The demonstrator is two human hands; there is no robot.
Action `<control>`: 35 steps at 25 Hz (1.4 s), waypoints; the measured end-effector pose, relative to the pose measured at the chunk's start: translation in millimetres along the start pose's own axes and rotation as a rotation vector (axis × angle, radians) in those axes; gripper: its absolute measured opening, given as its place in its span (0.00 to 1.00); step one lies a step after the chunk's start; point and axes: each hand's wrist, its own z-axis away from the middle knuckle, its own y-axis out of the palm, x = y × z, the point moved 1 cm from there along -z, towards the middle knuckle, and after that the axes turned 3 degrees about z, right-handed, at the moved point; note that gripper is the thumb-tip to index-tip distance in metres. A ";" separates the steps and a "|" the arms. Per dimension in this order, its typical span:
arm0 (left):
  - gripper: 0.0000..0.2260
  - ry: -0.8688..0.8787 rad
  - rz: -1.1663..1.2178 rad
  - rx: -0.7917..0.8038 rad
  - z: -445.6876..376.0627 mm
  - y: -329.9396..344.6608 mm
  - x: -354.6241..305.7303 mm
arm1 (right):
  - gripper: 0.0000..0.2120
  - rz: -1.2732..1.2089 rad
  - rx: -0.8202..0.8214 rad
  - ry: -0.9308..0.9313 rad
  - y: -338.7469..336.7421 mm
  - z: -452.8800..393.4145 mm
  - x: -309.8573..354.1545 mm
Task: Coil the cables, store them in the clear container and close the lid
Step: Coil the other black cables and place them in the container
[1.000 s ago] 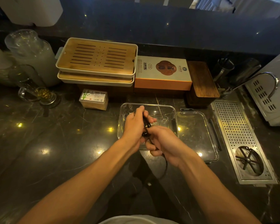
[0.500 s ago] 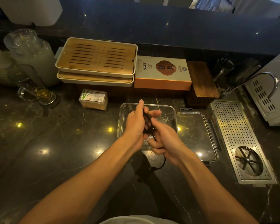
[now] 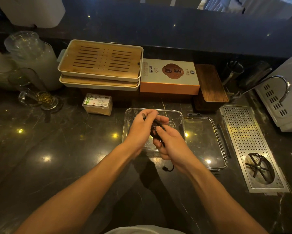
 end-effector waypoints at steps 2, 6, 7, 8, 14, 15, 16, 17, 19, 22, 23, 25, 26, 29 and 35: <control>0.08 0.089 -0.249 0.048 -1.7 -11.3 -0.6 | 0.10 0.003 0.030 0.020 -5.4 -0.7 -1.5; 0.14 0.411 -0.911 0.330 -5.9 -37.7 -14.5 | 0.10 0.091 0.071 0.066 -17.1 -1.6 -4.1; 0.15 0.427 -1.079 0.447 -6.0 -39.2 -19.3 | 0.09 0.107 0.083 0.076 -18.9 -2.0 -4.3; 0.17 0.400 -1.216 0.542 -5.7 -39.3 -23.5 | 0.09 0.120 0.095 0.083 -20.3 -2.1 -3.5; 0.16 0.169 -1.352 0.698 -3.7 -37.4 -25.2 | 0.09 0.198 0.161 0.099 -28.5 -4.7 2.7; 0.15 0.148 -1.330 0.701 -2.7 -36.9 -23.6 | 0.10 0.196 0.172 0.102 -29.8 -4.9 3.1; 0.13 0.138 -1.314 0.703 -1.8 -36.4 -22.2 | 0.10 0.192 0.182 0.105 -30.8 -4.9 2.7; 0.11 0.140 -1.306 0.705 -1.1 -35.8 -20.8 | 0.10 0.184 0.187 0.110 -31.6 -4.9 1.8; 0.08 0.159 -1.316 0.708 -0.2 -35.1 -17.5 | 0.12 0.175 0.190 0.117 -33.5 -6.3 -0.4; 0.10 0.146 -1.357 0.701 -1.8 -34.5 -11.2 | 0.12 0.165 0.181 0.140 -35.0 -9.7 -4.7; 0.11 0.131 -1.369 0.697 -2.6 -33.7 -10.0 | 0.11 0.156 0.178 0.150 -35.7 -10.7 -5.9; 0.13 0.105 -1.373 0.711 -4.1 -32.2 -9.1 | 0.08 0.137 0.173 0.170 -38.7 -11.6 -7.1; 0.13 0.101 -1.366 0.726 -4.9 -31.9 -9.3 | 0.07 0.127 0.177 0.175 -40.8 -11.9 -7.3; 0.13 0.112 -1.333 0.765 -4.5 -31.7 -10.0 | 0.06 0.116 0.190 0.181 -46.7 -12.5 -8.1; 0.12 0.101 -1.525 0.721 -2.6 -23.7 -2.9 | 0.08 0.109 0.167 0.198 -46.9 -18.2 -15.1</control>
